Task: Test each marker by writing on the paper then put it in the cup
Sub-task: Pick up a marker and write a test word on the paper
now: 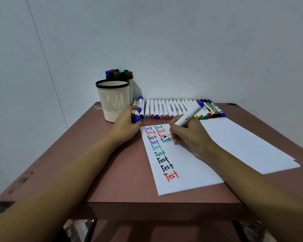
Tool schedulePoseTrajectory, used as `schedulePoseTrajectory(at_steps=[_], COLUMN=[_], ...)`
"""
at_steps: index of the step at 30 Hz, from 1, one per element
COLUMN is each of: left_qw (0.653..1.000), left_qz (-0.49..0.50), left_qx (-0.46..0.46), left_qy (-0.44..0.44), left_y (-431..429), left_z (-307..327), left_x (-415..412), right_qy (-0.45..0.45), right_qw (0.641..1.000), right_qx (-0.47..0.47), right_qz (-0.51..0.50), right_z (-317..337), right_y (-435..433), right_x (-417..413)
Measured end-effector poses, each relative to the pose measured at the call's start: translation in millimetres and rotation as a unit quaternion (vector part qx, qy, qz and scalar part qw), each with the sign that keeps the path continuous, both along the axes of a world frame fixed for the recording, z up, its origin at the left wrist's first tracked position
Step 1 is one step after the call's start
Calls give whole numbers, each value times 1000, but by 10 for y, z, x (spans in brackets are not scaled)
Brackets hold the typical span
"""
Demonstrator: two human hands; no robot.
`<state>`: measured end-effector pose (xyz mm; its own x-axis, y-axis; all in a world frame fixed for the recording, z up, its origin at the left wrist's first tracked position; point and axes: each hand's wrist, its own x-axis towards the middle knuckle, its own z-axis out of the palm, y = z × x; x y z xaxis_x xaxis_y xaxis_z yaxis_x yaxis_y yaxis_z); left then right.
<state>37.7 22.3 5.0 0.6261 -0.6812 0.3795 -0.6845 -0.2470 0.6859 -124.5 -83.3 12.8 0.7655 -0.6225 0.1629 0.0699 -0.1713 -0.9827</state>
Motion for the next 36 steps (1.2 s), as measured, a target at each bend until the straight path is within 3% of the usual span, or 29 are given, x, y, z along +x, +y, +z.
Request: schedulePoseTrajectory(at_steps=[4, 7, 36], left_qw=[999, 999, 999], left_qz=[12, 33, 27], left_qx=[-9, -3, 22], left_qy=[41, 21, -15], left_y=[-18, -28, -36], left_z=[-6, -8, -21], left_x=[12, 27, 62], right_qy=[24, 27, 32], right_qw=[998, 997, 994], right_qx=[-56, -66, -98], right_qz=[-19, -25, -32], right_z=[-33, -40, -47], right_y=[31, 30, 55], right_x=[11, 18, -3])
